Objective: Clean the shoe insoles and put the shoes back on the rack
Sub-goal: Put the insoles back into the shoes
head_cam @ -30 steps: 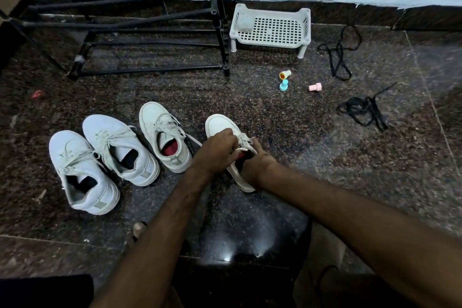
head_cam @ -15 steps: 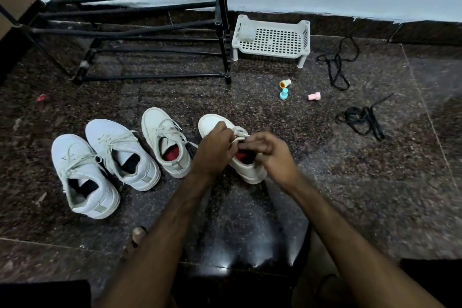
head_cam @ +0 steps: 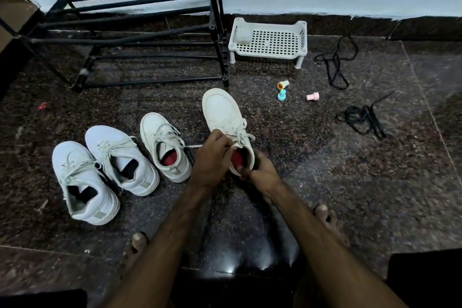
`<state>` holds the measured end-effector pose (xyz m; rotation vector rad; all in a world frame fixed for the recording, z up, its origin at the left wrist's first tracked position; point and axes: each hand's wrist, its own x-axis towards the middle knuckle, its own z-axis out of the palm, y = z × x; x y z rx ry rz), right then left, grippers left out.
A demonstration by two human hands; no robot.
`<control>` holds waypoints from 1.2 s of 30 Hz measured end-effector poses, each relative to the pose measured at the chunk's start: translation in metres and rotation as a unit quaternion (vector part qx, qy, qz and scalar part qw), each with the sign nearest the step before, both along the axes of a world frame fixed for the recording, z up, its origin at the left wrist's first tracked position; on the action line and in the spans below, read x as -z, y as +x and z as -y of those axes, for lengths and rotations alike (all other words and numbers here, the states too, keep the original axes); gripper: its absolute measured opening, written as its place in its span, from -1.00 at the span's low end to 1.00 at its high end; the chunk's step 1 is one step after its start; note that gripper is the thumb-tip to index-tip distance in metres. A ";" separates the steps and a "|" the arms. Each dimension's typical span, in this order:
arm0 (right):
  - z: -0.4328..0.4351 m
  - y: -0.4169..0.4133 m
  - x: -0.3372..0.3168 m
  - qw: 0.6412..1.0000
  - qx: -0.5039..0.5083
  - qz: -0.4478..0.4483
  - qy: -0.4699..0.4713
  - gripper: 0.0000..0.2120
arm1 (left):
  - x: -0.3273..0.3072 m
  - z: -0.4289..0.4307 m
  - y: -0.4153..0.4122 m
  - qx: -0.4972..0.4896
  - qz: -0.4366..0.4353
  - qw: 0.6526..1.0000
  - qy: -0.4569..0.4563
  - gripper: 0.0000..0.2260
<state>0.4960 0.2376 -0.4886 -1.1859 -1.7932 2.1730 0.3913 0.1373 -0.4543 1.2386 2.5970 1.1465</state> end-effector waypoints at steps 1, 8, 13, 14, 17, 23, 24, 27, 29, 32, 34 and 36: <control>0.000 -0.002 0.002 1.000 -0.013 0.005 0.028 -0.47 | 0.001 0.001 -0.004 -0.006 0.009 1.000 0.001 -0.94; -0.016 -0.018 0.042 0.986 -0.086 0.092 0.107 -0.41 | 0.008 0.005 -0.026 0.010 0.074 0.997 -0.029 -0.82; -0.015 -0.026 0.009 0.969 -0.143 0.135 0.149 -0.51 | 0.021 0.014 -0.027 -0.073 0.105 0.991 -0.037 -0.74; -0.016 -0.027 0.002 0.963 -0.163 0.146 0.160 -0.60 | 0.021 0.016 -0.025 -0.115 0.134 0.984 -0.019 -0.74; -0.025 -0.025 -0.010 0.942 -0.229 0.178 0.171 -0.70 | 0.027 0.020 -0.024 -0.191 0.224 0.955 0.036 -0.78; -0.037 -0.042 -0.021 0.957 -0.128 0.142 0.220 -0.65 | 0.039 0.019 -0.028 -0.172 0.282 0.944 0.000 -0.76; -0.036 -0.047 -0.021 0.963 -0.130 0.118 0.203 -0.60 | 0.039 0.018 -0.029 -0.169 0.287 0.943 -0.007 -0.73; -0.035 -0.052 -0.019 0.966 -0.148 0.098 0.185 -0.52 | 0.041 0.013 -0.031 -0.145 0.347 0.927 0.004 -0.72; -0.039 -0.048 -0.015 0.961 -0.155 0.118 0.196 -0.56 | 0.050 0.013 -0.033 -0.134 0.326 0.936 -0.017 -0.71; -0.044 -0.040 -0.004 0.961 -0.143 0.155 0.177 -0.57 | 0.057 0.014 -0.036 -0.153 0.241 0.957 -0.060 -0.86; -0.047 -0.037 0.002 0.963 -0.139 0.163 0.161 -0.57 | 0.054 0.015 -0.036 -0.156 0.182 0.967 -0.088 -0.95; -0.050 -0.034 0.004 0.967 -0.142 0.165 0.132 -0.56 | 0.051 0.015 -0.039 -0.147 0.177 0.969 -0.090 -0.96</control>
